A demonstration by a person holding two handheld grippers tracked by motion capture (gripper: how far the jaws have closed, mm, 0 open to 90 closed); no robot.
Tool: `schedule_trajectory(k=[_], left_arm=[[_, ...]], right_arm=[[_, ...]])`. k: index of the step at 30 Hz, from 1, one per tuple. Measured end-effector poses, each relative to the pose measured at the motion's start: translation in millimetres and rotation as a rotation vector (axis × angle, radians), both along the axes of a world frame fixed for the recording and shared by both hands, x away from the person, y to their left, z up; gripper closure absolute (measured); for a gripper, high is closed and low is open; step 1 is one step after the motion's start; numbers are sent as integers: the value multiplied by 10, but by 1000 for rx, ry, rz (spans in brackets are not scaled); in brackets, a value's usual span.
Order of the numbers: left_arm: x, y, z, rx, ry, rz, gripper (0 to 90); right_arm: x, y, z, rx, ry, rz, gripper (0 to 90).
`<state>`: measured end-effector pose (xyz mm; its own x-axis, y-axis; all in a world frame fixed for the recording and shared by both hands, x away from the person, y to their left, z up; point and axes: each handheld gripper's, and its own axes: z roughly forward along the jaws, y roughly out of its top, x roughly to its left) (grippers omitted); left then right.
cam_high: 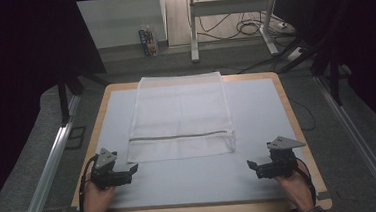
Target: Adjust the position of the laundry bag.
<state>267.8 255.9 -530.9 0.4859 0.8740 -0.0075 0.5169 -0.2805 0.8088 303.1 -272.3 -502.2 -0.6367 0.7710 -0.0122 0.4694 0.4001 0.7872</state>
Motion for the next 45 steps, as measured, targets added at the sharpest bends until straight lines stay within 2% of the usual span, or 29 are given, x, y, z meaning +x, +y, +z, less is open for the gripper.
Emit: schedule_trajectory(k=[4, 7, 11, 17, 21, 28, 30, 38, 43, 45], left_arm=[[-6, 38, 2, -10, -21, 12, 76], [1, 62, -4, -31, -14, 23, 76], [9, 53, -13, -31, -10, 23, 75], [23, 26, -31, -12, 13, 22, 66], [25, 29, -26, -20, 23, 23, 66], [41, -3, 1, -31, 78, 26, 68], [49, 2, 13, -45, 84, 25, 66], [120, -12, 49, -31, 101, 34, 23], [169, -48, 60, -17, 107, 23, 12], [199, -60, 64, -34, 104, 4, 8]], right_arm=[[1, 1, 2, 3, -2, 0, 0], [2, 8, 0, 1, -2, 4, 0], [8, 11, -4, 6, 12, 4, 0], [12, 19, -10, 6, 17, 4, 0], [17, 24, -15, 9, 20, 4, 0], [30, 55, -14, 10, 0, 5, 0], [41, 65, -18, 14, 5, 4, 0], [93, 158, -18, 5, 21, 13, 0], [157, 173, 14, 45, 46, 3, 0], [196, 179, 17, 45, 66, -2, 11]])
